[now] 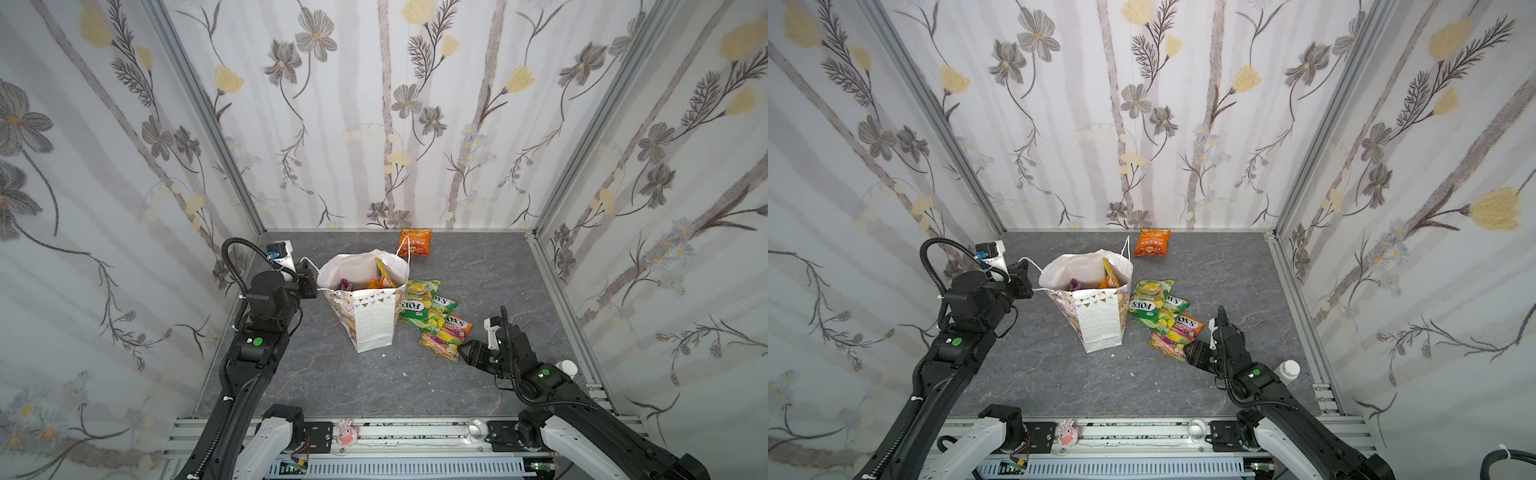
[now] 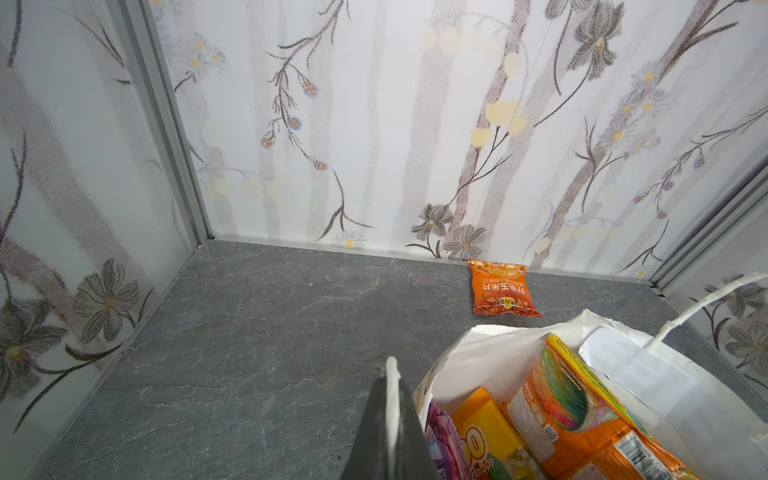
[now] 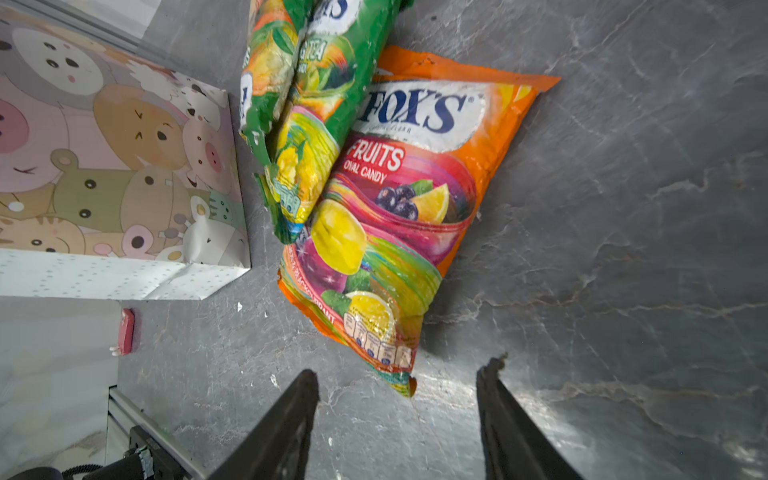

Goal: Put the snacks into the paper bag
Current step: 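Lower the right gripper onto the orange FOX'S FRUITS bag in the pile and grasp it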

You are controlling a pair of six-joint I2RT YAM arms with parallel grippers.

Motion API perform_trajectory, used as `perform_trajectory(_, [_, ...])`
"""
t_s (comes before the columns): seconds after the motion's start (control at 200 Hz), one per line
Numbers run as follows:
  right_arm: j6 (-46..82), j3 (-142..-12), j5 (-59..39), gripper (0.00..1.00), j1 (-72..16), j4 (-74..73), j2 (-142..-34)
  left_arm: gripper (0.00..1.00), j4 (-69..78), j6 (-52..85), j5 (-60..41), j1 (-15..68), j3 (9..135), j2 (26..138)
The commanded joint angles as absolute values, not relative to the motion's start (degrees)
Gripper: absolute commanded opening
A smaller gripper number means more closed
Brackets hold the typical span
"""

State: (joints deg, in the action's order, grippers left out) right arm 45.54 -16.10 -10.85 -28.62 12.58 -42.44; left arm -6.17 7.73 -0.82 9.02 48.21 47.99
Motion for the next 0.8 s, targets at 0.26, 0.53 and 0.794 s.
perform_trajectory(0.26, [45.97, -14.34, -10.09, 0.61, -30.82, 7.28, -42.42, 0.00, -4.41, 8.09, -2.37, 8.94, 48.31, 47.90])
perform_trajectory(0.53, [44.62, -13.93, -8.09, 0.61, -32.73, 2.55, -48.28, 0.00, -3.88, 8.87, -4.77, 8.96, 48.15, 48.80])
perform_trajectory(0.794, [44.88, -12.64, -7.43, 0.60, -34.39, -2.29, -51.64, 0.00, -3.73, 9.15, -5.54, 8.96, 48.14, 48.19])
